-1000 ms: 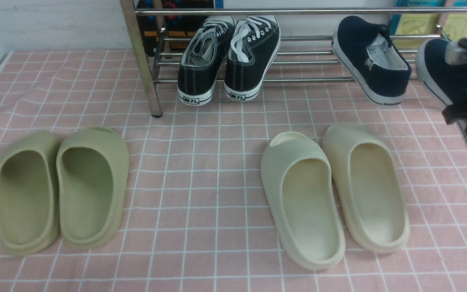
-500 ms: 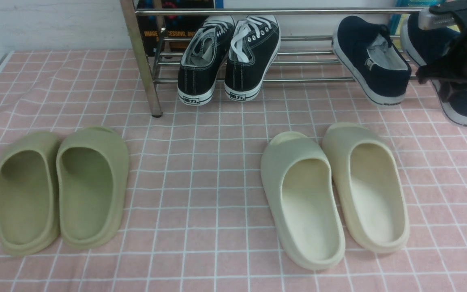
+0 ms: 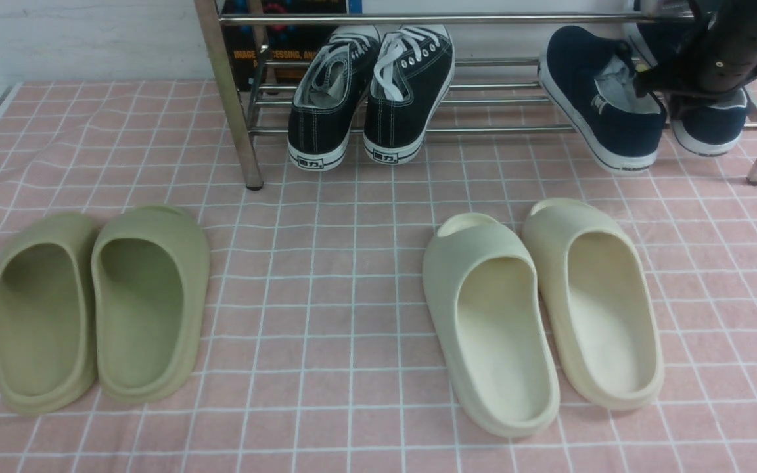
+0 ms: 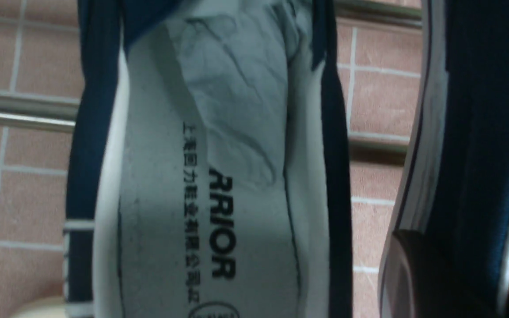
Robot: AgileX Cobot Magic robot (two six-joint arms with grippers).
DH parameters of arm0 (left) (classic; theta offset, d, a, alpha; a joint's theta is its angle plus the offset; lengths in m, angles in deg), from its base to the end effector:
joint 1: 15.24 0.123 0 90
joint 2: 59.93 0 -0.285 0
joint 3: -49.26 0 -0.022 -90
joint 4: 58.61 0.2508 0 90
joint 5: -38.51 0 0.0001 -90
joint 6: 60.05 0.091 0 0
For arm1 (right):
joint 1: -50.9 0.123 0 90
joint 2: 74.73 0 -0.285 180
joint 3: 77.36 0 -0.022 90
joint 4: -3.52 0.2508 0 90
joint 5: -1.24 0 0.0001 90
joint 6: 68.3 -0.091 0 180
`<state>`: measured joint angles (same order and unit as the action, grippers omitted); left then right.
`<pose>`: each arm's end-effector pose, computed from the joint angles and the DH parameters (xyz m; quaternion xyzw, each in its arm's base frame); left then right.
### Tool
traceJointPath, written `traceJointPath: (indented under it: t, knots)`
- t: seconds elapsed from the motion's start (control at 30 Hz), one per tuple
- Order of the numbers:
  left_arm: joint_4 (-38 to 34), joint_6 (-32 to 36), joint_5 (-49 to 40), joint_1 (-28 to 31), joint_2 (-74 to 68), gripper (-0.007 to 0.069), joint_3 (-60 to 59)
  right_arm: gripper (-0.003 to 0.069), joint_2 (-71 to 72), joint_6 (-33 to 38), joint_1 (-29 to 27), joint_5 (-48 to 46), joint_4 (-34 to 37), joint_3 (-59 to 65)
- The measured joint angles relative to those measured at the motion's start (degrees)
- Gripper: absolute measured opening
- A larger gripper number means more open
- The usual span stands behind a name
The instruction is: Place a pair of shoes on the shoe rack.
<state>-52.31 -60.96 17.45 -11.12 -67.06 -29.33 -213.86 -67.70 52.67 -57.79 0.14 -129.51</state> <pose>0.0523 0.0074 0.1729 -0.0058 0.8020 0.0631 0.5939 0.5155 0.0113 0.2693 -0.0269 0.9556 -0.0256 0.2924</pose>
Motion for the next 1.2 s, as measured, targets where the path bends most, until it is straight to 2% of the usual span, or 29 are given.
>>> traceJointPath:
  t: [0.07, 0.17, 0.3, 0.33, 0.37, 0.4, 0.5, 0.57, 0.67, 0.77, 0.8, 0.83, 0.87, 0.93, 0.97, 1.03, 1.1, 1.13, 1.2]
  knots:
    - [0.08, 0.0, 0.0, 0.0, 0.0, 0.0239, 0.0, 0.0047, -1.3, 0.0, 0.0, 0.0, 0.0, -1.6]
    - [0.25, 0.0, 0.0, 0.0, 0.0, 0.0239, 0.0, 0.0113, -1.91, 0.0, 0.0, 0.84, -0.22, -2.32]
    - [0.29, 0.0, 0.0, 0.0, 0.0, 0.0239, 0.0, 0.0255, -0.98, 0.05, 0.0, 0.44, -0.38, -2.7]
    - [0.29, 0.0, 0.0, 0.0, 0.0, 0.0239, 0.0, 0.0272, -0.81, 0.05, 0.0, 0.26, -0.38, -2.7]
    - [0.29, 0.0, 0.0, 0.0, 0.0, 0.0239, 0.0, 0.0332, 0.03, 0.05, 0.0, -1.77, -0.1, -2.94]
    - [0.29, 0.0, 0.0, 0.0, 0.0, 0.0239, 0.0, 0.0363, 0.49, 0.05, 0.0, -3.34, 0.2, -3.07]
    - [0.32, 0.0, 0.0, 0.0, 0.0, 0.0239, 0.0, 0.0408, 2.38, 0.61, 0.0, -8.32, 1.11, -3.25]
    - [0.32, 0.0, 0.0, 0.0, 0.0, 0.0239, 0.0, 0.0411, 3.56, 1.81, 0.0, -10.95, 1.52, -3.25]
    - [0.43, 0.0, -0.04, 0.0, 0.0, 0.0239, 0.0, 0.0356, 8.48, 3.49, 0.0, -12.32, 2.97, -0.94]
    - [0.43, 0.0, -0.04, 0.0, 0.0, 0.0239, 0.0, 0.0269, 14.51, 3.66, 0.0, -12.3, 4.86, 3.29]
    - [0.48, 0.0, -0.04, 0.0, 0.0, 0.0239, 0.0, 0.0188, 20.51, 4.35, 0.0, -12.3, 7.32, 8.23]
    - [0.45, 0.0, -0.04, 0.0, 0.0, 0.0239, 0.0, 0.0179, 21.25, 4.48, 0.0, -12.3, 7.32, 8.87]
    - [0.45, 0.0, -0.04, 0.0, 0.0, 0.0239, 0.0, 0.0115, 26.63, 5.09, 0.0, -12.3, 8.68, 13.5]
    - [0.49, 0.0, -0.04, 0.0, 0.0, 0.0239, 0.0, 0.0062, 31.57, 5.52, 0.0, -12.3, 9.32, 18.54]
    - [0.49, 0.0, -0.04, 0.0, 0.0, 0.0239, 0.0, 0.0003, 37.57, 5.86, 0.0, -12.3, 9.5, 23.93]
    - [0.49, 0.0, -0.04, 0.0, 0.0, 0.0239, 0.0, -0.0013, 42.9, 6.04, 0.0, -12.2, 9.5, 27.97]
    - [0.49, 0.0, -0.04, 0.0, 0.0, 0.0239, 0.0, -0.0018, 56.6, 6.04, 0.0, -8.15, 9.5, 40.41]
    - [0.49, 0.0, -0.04, 0.0, 0.0, 0.0239, 0.0, -0.0018, 57.51, 6.04, 0.0, -7.29, 9.5, 42.04]
    - [0.49, 0.0, -0.04, 0.0, 0.0, 0.0239, 0.0, -0.0018, 69.36, 6.04, 0.0, -1.24, 10.0, 52.04]
